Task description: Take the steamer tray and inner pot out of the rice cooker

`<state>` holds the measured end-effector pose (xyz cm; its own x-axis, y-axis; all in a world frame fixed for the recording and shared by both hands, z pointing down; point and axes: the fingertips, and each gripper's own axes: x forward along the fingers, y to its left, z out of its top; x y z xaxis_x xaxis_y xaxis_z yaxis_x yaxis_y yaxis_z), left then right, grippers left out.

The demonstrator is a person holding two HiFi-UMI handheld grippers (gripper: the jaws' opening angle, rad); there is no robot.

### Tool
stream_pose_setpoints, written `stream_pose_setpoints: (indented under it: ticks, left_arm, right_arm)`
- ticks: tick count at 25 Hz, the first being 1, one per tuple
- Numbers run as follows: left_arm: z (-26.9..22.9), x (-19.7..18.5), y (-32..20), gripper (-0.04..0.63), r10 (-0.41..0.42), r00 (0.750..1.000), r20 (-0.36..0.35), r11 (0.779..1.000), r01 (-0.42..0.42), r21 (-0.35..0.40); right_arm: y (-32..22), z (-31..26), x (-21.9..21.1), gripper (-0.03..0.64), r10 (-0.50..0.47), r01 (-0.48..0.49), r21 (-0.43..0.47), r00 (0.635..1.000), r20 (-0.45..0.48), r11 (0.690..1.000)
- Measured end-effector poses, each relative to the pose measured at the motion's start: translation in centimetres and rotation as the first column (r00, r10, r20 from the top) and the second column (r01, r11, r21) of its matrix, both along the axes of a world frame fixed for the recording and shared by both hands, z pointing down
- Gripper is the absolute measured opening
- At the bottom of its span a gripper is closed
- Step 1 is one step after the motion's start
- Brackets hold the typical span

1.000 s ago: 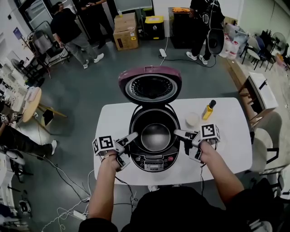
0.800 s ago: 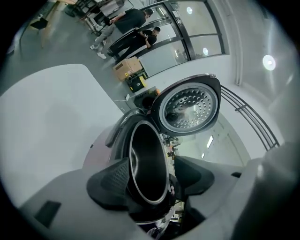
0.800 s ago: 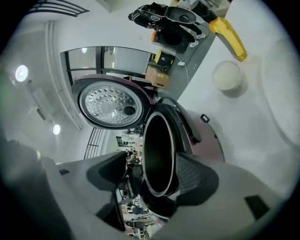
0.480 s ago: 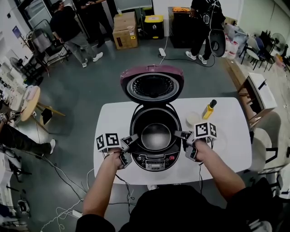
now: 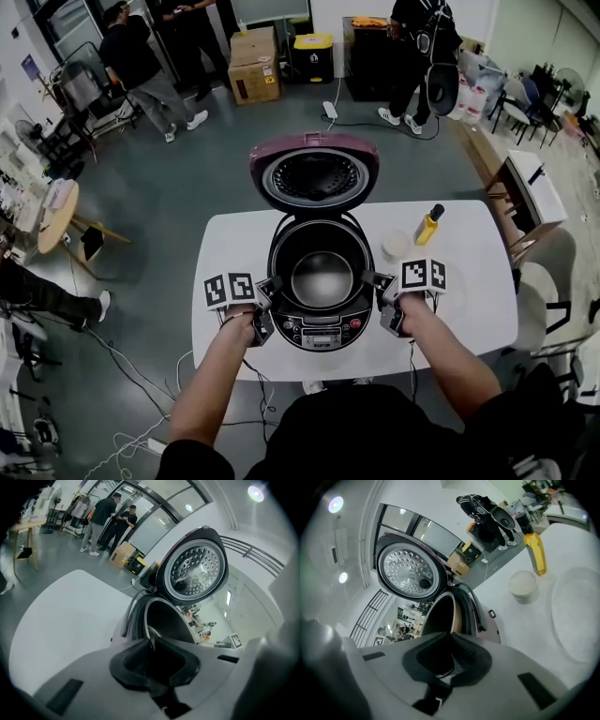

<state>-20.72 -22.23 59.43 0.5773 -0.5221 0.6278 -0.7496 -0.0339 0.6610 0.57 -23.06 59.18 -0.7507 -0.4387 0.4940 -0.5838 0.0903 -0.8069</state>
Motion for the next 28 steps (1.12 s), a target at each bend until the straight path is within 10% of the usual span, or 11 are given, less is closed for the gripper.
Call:
stream_pose_setpoints:
  ticks: [11,28]
  left_arm:
    - [-6.9,0.1,1.4,0.038,0.008,1.000,0.015,0.976,-0.011,0.215]
    - [-18.4,10.1,3.0,0.046,0.158,0.985,0.074,0.847,-0.174,0.503]
  right_arm:
    - [0.9,-6.1,0.2,0.018,0.101,-0.114,0.163,0.991,0.090,0.980]
    - [4.8,-16.2,10.3,0.020,0.268,-0.295,0.416,0.956,0.123,0.860]
